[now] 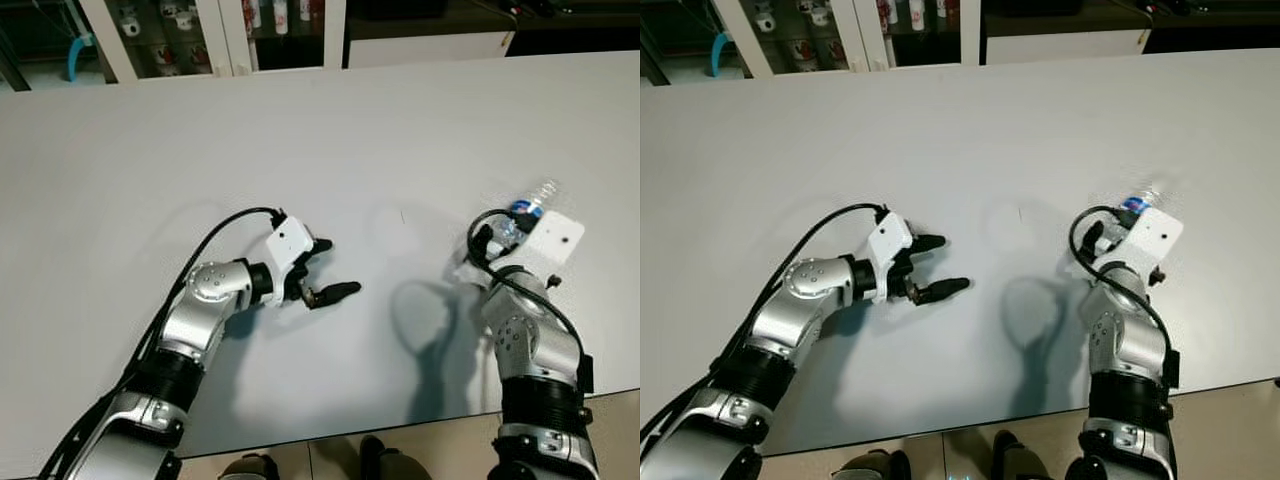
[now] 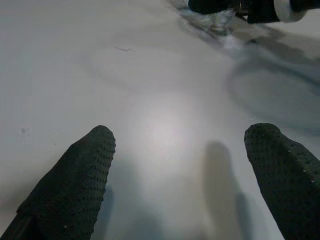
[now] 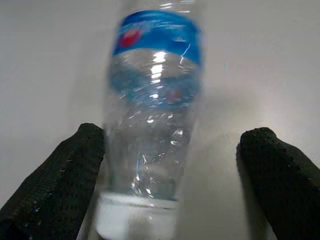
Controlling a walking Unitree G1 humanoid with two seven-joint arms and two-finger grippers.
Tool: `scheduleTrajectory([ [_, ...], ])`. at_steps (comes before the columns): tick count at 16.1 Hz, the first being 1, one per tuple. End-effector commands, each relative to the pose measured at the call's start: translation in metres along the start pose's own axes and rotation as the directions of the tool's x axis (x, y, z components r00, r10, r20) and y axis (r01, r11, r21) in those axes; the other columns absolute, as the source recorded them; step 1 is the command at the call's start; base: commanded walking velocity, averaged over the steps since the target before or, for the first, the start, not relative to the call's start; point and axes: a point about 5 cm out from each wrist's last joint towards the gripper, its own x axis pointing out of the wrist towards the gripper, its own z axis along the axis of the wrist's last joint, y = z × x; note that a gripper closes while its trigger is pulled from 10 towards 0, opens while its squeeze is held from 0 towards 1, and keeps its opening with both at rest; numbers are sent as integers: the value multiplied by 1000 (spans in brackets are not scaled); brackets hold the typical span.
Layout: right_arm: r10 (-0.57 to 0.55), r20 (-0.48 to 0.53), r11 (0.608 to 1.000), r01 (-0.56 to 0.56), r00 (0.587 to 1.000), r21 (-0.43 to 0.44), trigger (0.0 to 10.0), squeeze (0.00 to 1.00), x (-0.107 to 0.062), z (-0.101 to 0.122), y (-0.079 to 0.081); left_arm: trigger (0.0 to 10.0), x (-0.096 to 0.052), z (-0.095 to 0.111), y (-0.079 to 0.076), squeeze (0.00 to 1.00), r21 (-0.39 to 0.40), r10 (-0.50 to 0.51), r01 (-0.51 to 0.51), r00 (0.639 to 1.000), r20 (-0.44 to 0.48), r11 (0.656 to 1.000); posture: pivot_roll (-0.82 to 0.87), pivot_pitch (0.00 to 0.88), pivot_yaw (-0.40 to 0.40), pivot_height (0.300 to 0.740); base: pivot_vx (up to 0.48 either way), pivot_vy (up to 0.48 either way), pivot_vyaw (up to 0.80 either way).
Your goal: Picking trash to rubbish bin
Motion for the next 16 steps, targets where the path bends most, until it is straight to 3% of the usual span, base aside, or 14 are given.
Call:
scheduleTrajectory([
  [1, -19, -15, 1000, 19, 1000, 15, 10000, 0, 3, -3, -6, 10000, 0, 1, -3, 0, 7, -21, 21, 1000, -3, 1000, 202, 194, 8, 740, 0, 0, 0],
  [4, -29, -21, 999, 30, 999, 20, 10000, 0, 4, -6, -9, 10000, -1, 1, -3, 0, 4, -17, 17, 1000, -4, 1000, 205, 194, 9, 740, 0, 0, 0],
  [5, -32, -23, 999, 33, 999, 22, 4157, 0, 5, -8, -9, 10000, -1, 1, -3, 0, 4, -16, 16, 1000, -6, 1000, 206, 192, 10, 740, 0, 0, 0],
  [7, -35, -25, 999, 36, 999, 23, 0, 0, 6, -11, -12, 10000, -1, 1, -3, 0, 4, -15, 15, 1000, -8, 1000, 205, 191, 11, 740, 0, 0, 0],
  [16, -37, -24, 999, 38, 999, 15, 0, 0, 7, -16, -14, 10000, 1, 2, -1, 0, 10, -4, 4, 1000, -12, 1000, 209, 183, 13, 740, 0, 0, 0],
])
